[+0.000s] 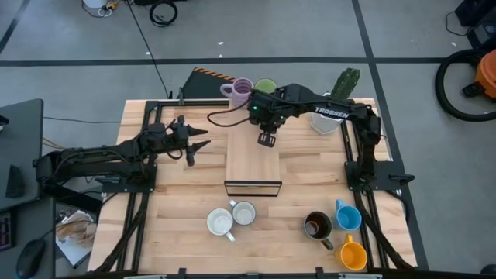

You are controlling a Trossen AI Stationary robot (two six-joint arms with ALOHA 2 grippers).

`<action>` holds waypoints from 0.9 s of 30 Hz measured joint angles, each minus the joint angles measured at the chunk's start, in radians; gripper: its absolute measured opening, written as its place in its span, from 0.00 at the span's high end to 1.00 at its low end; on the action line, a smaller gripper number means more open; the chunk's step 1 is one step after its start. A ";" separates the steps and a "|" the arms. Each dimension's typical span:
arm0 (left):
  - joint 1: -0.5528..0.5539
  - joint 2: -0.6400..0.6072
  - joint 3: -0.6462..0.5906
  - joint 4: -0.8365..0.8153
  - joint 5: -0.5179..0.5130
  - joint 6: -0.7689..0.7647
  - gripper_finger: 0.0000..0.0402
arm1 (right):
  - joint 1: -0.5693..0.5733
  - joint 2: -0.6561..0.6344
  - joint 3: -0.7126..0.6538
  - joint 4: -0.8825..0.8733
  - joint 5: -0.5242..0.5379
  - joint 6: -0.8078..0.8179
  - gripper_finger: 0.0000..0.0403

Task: Place coffee mugs
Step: Put the violet mug on the shelf

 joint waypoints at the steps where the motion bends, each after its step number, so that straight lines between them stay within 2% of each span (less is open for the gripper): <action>1: 0.000 0.000 0.000 -0.002 0.000 0.001 0.55 | -0.003 0.001 0.000 -0.007 -0.001 0.000 0.92; 4: 0.000 0.000 0.000 0.001 -0.012 0.015 0.55 | -0.017 0.005 0.000 -0.003 -0.028 0.000 0.91; 17: 0.000 0.001 0.000 0.005 -0.012 0.013 0.55 | -0.026 0.013 0.000 -0.007 -0.028 -0.009 0.90; 27: 0.000 0.001 0.000 0.004 -0.012 0.012 0.55 | -0.027 0.013 0.000 -0.005 0.032 -0.009 0.72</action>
